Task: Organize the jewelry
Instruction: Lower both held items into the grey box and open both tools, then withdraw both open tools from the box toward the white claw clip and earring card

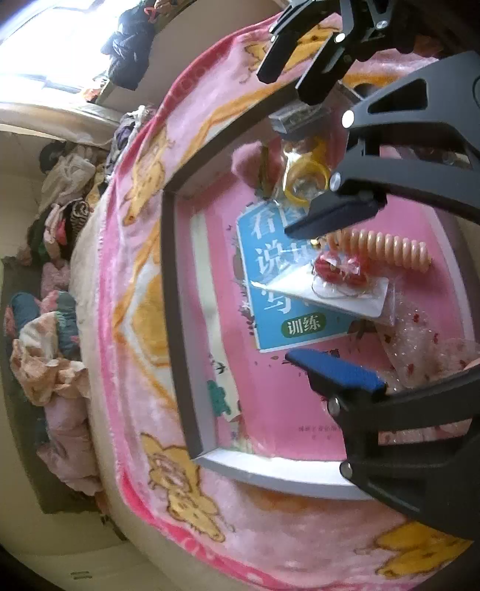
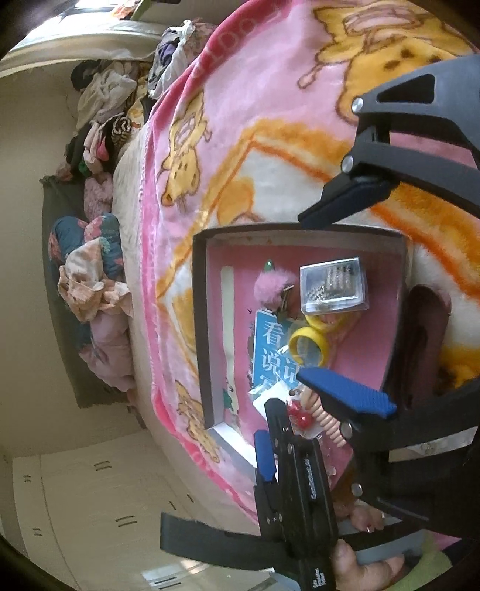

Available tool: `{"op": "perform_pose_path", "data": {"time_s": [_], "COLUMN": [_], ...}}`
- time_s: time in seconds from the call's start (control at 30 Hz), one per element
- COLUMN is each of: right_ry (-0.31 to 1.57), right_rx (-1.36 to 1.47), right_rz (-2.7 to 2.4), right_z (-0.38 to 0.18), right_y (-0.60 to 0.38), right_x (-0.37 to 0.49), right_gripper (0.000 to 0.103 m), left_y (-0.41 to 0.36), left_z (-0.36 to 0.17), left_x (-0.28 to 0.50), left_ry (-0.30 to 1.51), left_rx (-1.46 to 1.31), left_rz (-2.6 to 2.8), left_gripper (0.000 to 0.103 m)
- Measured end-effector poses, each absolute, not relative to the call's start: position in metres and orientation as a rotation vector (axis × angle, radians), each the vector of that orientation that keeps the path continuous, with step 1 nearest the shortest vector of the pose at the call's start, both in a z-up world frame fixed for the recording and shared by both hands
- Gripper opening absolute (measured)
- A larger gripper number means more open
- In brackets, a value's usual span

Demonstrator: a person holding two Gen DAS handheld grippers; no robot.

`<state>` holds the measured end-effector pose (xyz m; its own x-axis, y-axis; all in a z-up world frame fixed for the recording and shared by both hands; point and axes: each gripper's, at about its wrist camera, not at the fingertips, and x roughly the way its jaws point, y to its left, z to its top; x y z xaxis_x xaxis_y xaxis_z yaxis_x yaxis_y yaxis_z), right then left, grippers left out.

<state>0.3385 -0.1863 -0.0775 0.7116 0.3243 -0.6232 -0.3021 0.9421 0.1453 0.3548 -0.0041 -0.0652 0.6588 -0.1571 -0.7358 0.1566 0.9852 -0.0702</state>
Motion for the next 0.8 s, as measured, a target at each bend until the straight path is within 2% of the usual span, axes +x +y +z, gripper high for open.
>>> {"op": "perform_pose_path", "data": {"time_s": [0.1,0.33,0.4,0.8], "right_ry": [0.685,0.664,0.657,0.62], "right_rx": [0.033,0.042,0.04,0.023], "right_rz": [0.333,0.325,0.319,0.301], "right_z": [-0.073,-0.062,-0.059,-0.043], "right_y": [-0.188,-0.193,-0.194,-0.197], "right_x": [0.335,0.325,0.322,0.293], "right_gripper": [0.084,0.085,0.086,0.09], "left_y": [-0.002,0.001,0.002,0.003], "left_z": [-0.056,-0.038,-0.033,-0.02], "left_x": [0.349,0.333,0.329,0.295], "left_ry": [0.804,0.753,0.739,0.687], "left_rx": [-0.001,-0.031,-0.037,-0.048], "left_rz": [-0.175,-0.171,-0.166,-0.156], "left_gripper": [0.062,0.077,0.088,0.091]}}
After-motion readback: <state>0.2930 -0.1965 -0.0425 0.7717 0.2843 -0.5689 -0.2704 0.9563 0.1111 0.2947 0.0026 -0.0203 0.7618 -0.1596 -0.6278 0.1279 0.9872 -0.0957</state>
